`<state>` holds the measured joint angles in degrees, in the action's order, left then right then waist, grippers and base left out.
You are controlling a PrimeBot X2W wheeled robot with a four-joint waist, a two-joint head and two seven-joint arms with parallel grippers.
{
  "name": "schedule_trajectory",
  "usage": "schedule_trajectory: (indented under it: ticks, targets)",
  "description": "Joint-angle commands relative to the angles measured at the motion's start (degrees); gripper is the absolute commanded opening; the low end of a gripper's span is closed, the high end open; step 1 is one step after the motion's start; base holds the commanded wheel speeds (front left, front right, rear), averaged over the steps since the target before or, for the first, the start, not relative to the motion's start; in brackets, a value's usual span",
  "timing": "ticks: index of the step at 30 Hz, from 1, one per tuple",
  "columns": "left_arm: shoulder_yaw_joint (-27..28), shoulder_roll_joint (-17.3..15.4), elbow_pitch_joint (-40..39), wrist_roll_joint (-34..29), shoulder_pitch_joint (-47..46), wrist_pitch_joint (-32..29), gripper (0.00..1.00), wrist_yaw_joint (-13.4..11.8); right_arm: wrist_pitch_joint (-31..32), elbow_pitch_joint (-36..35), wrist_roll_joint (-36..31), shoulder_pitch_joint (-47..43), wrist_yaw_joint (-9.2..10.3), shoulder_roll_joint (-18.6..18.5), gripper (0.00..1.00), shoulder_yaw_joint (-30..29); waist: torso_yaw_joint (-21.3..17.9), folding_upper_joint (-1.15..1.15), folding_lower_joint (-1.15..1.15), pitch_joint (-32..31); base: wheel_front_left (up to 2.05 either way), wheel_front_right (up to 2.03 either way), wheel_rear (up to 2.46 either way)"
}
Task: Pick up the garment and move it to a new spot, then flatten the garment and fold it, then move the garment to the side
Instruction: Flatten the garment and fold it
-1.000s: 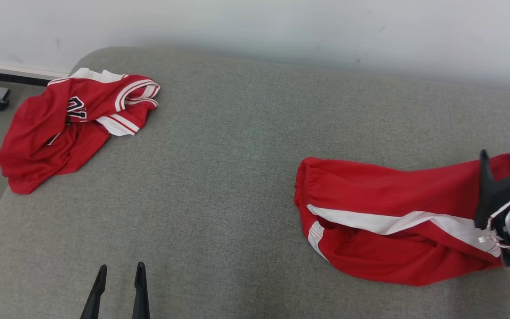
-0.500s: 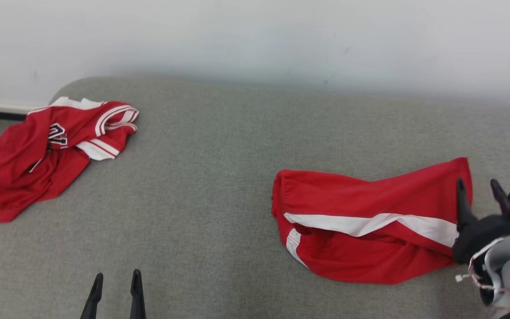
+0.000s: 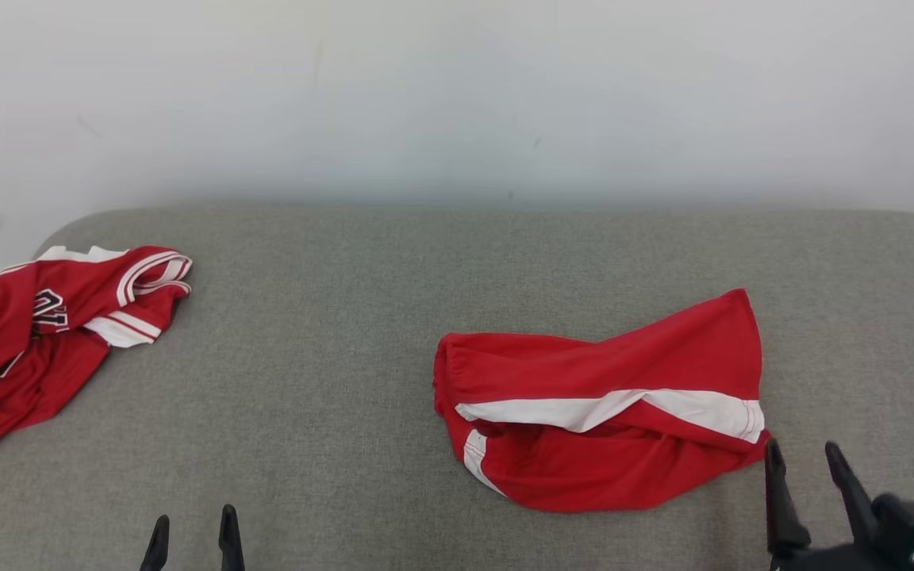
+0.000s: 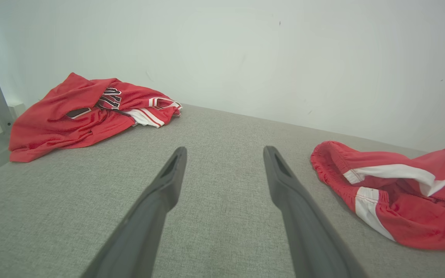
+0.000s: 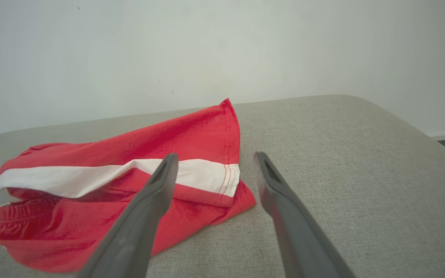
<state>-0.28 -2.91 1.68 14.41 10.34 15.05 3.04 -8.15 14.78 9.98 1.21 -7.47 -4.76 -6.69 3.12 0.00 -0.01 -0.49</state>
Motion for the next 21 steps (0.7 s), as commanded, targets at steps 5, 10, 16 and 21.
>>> schedule_trajectory:
  ticks: [5, 10, 16, 21]
  targets:
    - [0.6, 0.0, 0.6, 1.0, 0.8, 0.2, 1.00, -0.3, -3.8, -5.2, -0.9, -6.8, -0.05, 1.5, 1.00, 2.5, -1.8, 0.00, 0.01, -2.0, 0.00, 0.00, 0.00]
    - [1.2, 0.0, 1.0, 1.2, 1.1, 0.2, 1.00, -0.3, -6.0, -6.9, -1.6, -10.1, -0.05, 1.9, 1.00, 5.6, -2.8, 0.00, 0.01, -2.7, 0.00, 0.00, 0.00]
    - [1.3, 0.1, 1.9, 1.4, 1.2, 0.2, 1.00, -0.2, -6.7, -7.9, -1.9, -10.3, -0.05, 1.9, 1.00, 6.7, -3.7, 0.00, 0.01, -3.0, 0.00, 0.00, 0.00]
    - [-0.4, 0.1, 4.6, 2.0, -0.1, 0.2, 1.00, 0.6, -6.8, -7.9, -1.6, -9.7, -0.05, 1.9, 1.00, 6.9, -4.2, 0.00, 0.01, -2.9, 0.00, 0.00, 0.00]
